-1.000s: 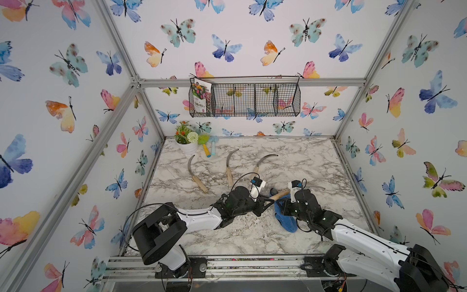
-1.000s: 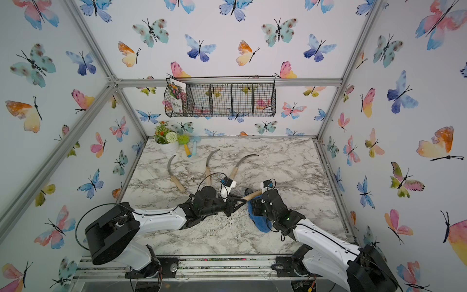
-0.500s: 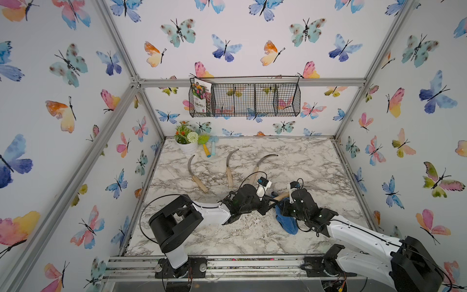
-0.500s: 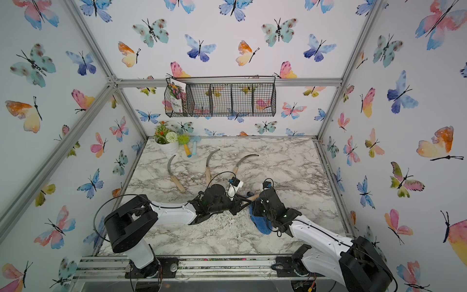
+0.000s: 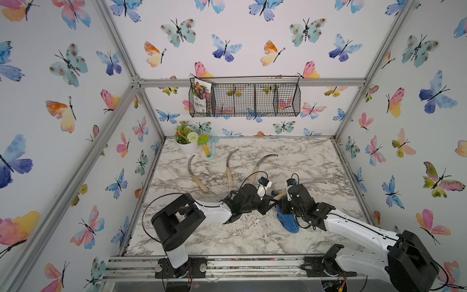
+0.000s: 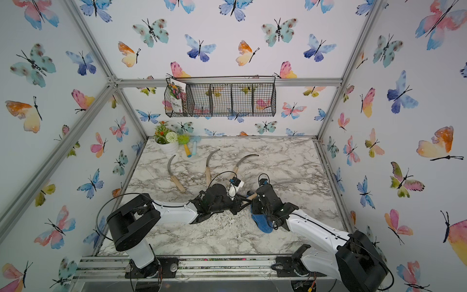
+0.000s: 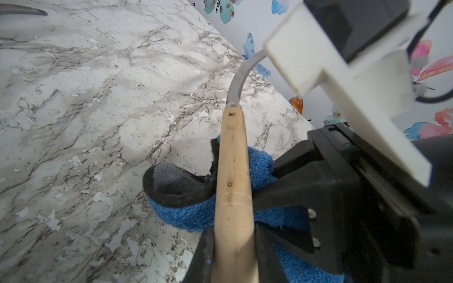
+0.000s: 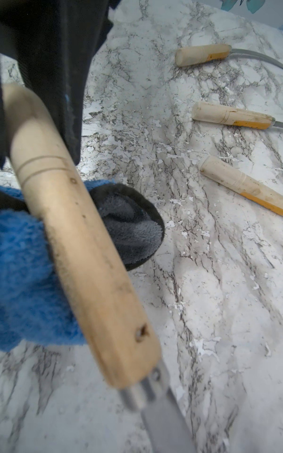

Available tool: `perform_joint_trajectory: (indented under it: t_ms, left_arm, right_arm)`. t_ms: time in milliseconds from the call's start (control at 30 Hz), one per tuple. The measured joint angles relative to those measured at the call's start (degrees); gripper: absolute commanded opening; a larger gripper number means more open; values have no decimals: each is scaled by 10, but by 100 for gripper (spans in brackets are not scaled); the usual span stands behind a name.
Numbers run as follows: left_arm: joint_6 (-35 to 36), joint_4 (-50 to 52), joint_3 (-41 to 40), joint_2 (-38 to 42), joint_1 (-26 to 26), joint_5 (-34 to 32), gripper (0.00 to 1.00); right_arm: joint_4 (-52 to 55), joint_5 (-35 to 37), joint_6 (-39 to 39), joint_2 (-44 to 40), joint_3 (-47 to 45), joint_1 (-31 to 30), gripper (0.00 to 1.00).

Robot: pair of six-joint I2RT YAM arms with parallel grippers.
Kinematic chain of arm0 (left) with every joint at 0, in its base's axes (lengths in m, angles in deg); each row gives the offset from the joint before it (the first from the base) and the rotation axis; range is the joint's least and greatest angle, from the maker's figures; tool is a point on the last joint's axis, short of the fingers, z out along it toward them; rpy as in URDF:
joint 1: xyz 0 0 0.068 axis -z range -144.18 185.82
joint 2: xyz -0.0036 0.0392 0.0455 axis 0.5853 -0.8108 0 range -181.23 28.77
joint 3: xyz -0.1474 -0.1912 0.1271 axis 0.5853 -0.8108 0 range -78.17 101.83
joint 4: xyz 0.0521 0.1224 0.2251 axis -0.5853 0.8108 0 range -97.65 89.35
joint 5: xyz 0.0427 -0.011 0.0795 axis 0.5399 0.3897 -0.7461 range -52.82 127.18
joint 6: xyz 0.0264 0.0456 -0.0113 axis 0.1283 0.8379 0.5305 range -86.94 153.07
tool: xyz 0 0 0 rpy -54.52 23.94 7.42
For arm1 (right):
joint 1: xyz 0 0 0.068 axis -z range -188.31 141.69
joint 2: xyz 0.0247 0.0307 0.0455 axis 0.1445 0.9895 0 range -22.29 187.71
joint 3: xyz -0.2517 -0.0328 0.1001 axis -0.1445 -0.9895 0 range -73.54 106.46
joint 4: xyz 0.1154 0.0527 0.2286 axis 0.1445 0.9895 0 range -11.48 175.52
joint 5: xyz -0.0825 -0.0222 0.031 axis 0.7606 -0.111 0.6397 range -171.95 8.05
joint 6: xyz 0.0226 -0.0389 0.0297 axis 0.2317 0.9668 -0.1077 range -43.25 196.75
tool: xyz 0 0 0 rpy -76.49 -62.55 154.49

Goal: Wipe small sickles with rags
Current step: Adjust the small sickle.

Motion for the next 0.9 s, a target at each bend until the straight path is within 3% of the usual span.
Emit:
perform_joint_trajectory:
  t_ms: [900]
  left_arm:
    - [11, 87, 41, -27, 4, -9, 0]
  right_arm:
    - [45, -8, 76, 63, 50, 4, 1]
